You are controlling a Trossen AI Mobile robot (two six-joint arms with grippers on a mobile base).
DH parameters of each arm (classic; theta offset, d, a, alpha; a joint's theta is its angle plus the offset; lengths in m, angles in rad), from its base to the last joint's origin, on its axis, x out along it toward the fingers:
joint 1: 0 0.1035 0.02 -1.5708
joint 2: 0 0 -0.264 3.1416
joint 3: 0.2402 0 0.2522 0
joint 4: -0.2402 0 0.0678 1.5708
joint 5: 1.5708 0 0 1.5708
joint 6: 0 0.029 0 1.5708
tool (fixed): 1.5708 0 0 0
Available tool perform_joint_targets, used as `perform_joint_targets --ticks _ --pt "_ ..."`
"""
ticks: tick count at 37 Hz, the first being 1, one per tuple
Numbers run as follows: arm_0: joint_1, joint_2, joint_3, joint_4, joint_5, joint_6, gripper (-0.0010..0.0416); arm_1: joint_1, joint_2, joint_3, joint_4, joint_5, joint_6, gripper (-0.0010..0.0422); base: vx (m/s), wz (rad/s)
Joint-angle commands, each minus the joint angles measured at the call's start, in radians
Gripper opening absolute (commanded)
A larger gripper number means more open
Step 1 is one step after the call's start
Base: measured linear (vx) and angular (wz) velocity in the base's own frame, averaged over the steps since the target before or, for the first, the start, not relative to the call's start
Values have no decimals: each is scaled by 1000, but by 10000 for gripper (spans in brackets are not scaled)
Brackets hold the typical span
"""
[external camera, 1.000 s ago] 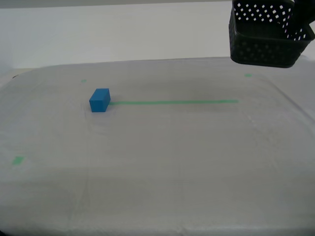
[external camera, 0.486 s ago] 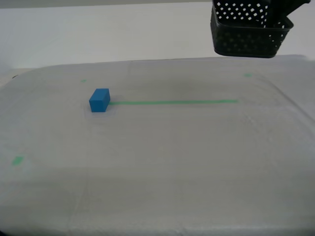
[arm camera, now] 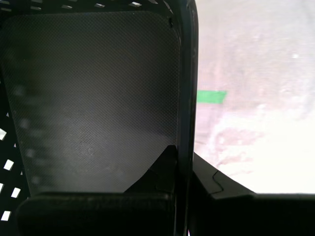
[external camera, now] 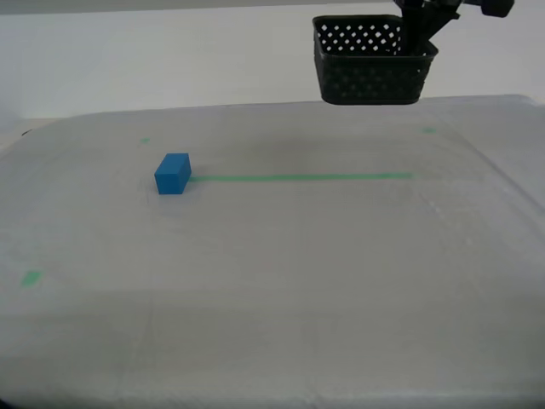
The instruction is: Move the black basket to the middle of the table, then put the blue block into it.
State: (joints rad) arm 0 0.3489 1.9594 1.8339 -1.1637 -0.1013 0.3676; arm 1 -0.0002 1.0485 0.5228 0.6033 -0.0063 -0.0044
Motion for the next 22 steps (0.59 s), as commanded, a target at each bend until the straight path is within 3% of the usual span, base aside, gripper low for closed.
perform_joint_targets --ticks 1,22 --pt "26 47 53 -5 1 16 -1 0 0 0 4 0 2 0 0 0" --pt "115 252 195 5 -13 73 -1 0 0 0 4 -1 2 0 0 0"
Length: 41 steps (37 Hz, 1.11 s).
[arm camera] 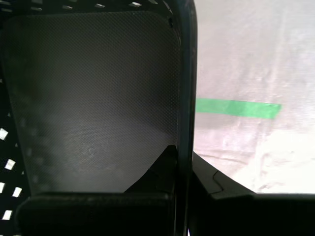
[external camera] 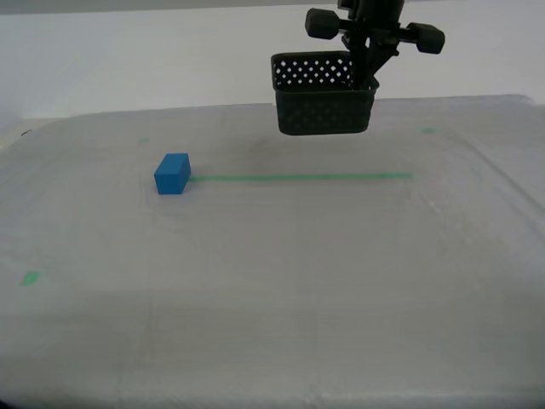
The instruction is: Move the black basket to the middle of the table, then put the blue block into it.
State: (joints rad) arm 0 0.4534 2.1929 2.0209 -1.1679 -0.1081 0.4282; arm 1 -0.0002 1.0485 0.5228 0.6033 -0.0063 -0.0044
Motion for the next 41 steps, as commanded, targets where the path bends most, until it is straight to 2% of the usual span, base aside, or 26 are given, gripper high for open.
perform_joint_targets --ticks 1,16,23,41 --pt "13 27 13 15 -8 14 -1 0 0 0 4 -1 2 0 0 0" --pt "37 143 58 73 -13 34 -1 0 0 0 5 -1 2 0 0 0" --pt "37 143 16 161 -2 76 -1 0 0 0 1 -1 2 0 0 0" --pt "37 143 -130 335 8 74 -1 0 0 0 1 -1 2 0 0 0"
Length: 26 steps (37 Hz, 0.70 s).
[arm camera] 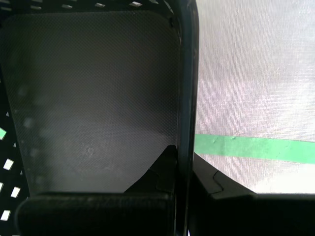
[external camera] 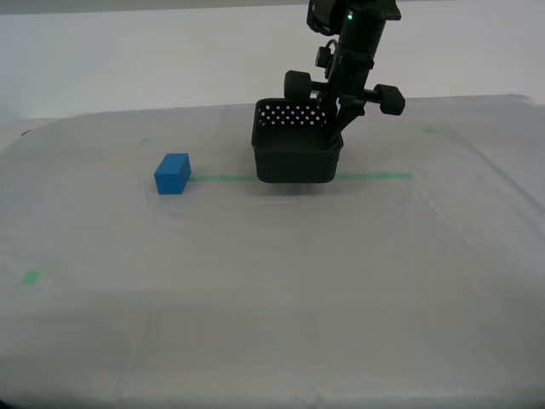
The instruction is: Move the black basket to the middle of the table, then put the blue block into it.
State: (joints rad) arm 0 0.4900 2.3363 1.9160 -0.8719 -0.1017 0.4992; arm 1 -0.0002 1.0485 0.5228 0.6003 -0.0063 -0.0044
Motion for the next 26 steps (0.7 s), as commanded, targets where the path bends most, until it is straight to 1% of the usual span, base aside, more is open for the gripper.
perform_joint_targets --ticks 1,5,9,11,19,24,26 --pt "0 -1 -35 53 2 3 -1 0 0 0 4 -1 2 0 0 0" --pt "0 -1 -63 95 2 3 -1 0 0 0 4 -1 2 0 0 0" --pt "0 -1 -101 170 2 -12 -1 0 0 0 4 -1 2 0 0 0" --pt "0 -1 -113 190 2 -12 -1 0 0 0 4 -1 2 0 0 0" --pt "0 -1 -130 178 2 -5 0 0 0 0 4 -1 2 0 0 0" --pt "0 -1 -130 175 2 -13 0 0 0 0 4 -1 2 0 0 0" --pt "0 -1 -130 175 2 -24 0 0 0 0 4 -1 2 0 0 0"
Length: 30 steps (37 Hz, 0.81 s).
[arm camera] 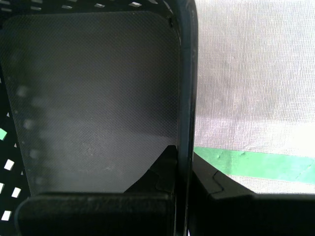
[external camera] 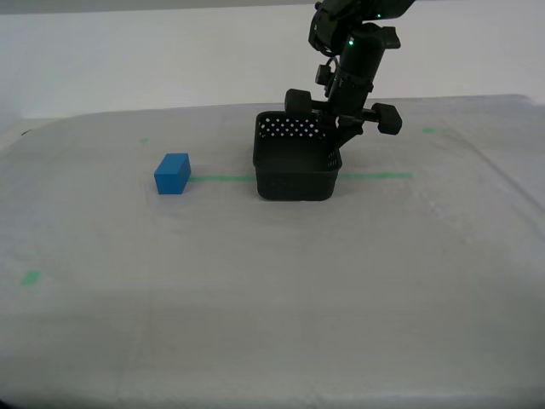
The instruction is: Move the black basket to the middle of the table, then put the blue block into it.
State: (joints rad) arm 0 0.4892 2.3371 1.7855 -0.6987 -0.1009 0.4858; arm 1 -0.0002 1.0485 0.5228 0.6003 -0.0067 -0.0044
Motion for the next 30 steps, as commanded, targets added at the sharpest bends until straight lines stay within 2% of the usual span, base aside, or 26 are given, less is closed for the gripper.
perform_joint_targets --ticks 1,5,9,15,30 --pt "1 -2 0 2 1 -16 0 0 0 0 4 0 2 0 0 0" --pt "1 -2 0 2 5 -23 0 0 0 0 4 0 2 0 0 0" --pt "2 -2 1 0 29 -22 0 0 0 0 4 0 2 0 0 0" --pt "4 -2 1 -18 28 -19 8 0 0 0 4 0 2 0 0 0" --pt "4 -2 1 -12 28 -16 93 0 0 0 4 0 2 0 0 0"
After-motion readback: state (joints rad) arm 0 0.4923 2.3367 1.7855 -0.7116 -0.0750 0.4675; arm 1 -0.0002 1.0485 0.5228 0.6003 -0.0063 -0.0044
